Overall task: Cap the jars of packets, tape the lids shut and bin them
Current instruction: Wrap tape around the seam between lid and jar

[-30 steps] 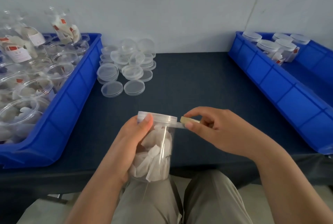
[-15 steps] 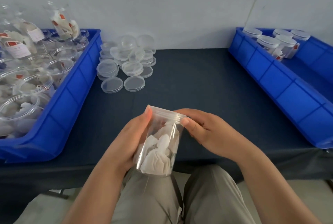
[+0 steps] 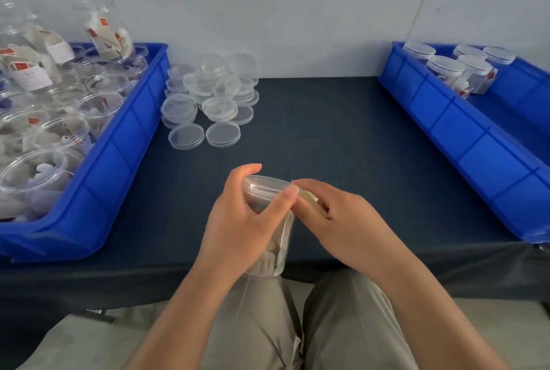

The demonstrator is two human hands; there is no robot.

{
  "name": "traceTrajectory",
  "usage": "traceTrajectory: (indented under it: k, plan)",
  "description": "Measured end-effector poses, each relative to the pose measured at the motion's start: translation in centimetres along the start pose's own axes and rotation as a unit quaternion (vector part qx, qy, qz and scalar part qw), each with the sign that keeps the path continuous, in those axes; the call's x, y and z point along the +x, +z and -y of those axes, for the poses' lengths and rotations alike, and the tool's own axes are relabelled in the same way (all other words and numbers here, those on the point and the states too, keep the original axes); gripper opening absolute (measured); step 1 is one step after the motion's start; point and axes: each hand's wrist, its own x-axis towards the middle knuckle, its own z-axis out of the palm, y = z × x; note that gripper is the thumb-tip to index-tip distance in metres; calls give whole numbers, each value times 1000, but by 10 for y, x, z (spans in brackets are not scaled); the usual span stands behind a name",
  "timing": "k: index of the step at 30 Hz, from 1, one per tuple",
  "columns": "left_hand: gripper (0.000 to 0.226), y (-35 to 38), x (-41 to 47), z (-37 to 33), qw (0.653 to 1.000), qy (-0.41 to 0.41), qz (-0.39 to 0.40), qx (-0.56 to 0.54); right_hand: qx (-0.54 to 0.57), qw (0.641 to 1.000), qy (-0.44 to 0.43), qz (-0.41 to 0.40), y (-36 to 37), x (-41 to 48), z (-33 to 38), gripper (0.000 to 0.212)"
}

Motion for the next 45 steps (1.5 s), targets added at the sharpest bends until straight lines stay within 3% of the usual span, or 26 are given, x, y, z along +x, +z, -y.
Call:
traceTrajectory:
  k: [4,13,19,25,29,33,38,42,45]
  plan:
    - [62,-3,5,-3,1000,-11,5,-13,3,999,18,43,-12,0,-4,72]
    - [64,-11,7,-3,988,-71,34,-131,-84,993,-17,86,-55,-2,-5,58]
    - [66,-15,6,-5,955,-129,102,-247,-54,993,-24,105,-64,5,-6,60]
    - [81,-13,0,3,895,-181,163,-373,-2,993,-25,118,-46,14,-8,59]
    - [71,-14,3,9,889,-140,170,-401,25,992,-34,120,-35,16,-10,60]
    - [76,-16,6,15,915,-83,139,-368,32,989,-42,137,-34,17,-9,51]
    - [81,-22,7,19,943,-6,150,-297,73,970,-79,218,-35,16,-4,48]
    - [73,-26,12,13,974,9,112,-195,72,977,-81,181,-28,12,-7,62]
    - [56,-26,15,7,992,24,80,-90,96,986,-68,116,-20,9,-9,56]
